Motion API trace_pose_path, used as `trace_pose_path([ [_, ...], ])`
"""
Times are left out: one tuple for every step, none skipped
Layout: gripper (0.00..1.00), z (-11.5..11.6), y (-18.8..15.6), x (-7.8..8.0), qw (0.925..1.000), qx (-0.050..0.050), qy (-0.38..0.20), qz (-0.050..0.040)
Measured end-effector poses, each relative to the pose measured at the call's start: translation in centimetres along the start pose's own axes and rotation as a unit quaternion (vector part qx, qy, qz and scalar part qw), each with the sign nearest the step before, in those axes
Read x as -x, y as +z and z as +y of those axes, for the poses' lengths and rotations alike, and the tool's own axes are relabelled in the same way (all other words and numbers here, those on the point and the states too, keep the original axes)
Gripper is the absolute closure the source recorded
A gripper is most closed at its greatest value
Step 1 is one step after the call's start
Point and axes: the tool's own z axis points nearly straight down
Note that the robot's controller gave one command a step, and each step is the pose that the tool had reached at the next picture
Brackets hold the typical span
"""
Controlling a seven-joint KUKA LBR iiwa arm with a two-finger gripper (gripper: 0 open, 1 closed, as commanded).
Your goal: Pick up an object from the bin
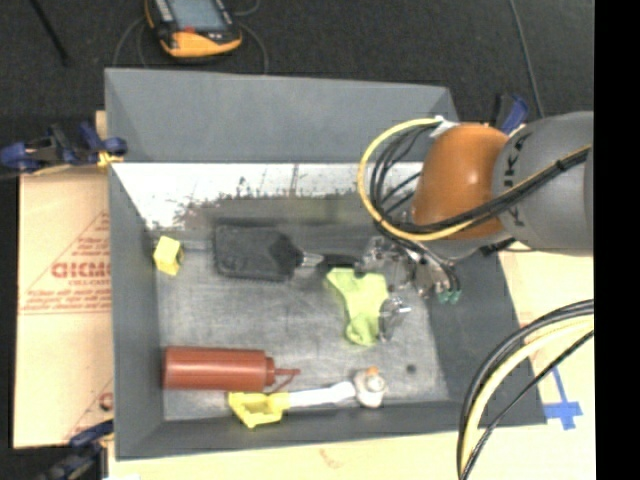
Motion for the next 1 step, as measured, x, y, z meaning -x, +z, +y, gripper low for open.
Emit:
trace_pose_path([
  [1.00,1.79,1.80,-0.78,0.9836,0.001,-0.180,-0.0005],
])
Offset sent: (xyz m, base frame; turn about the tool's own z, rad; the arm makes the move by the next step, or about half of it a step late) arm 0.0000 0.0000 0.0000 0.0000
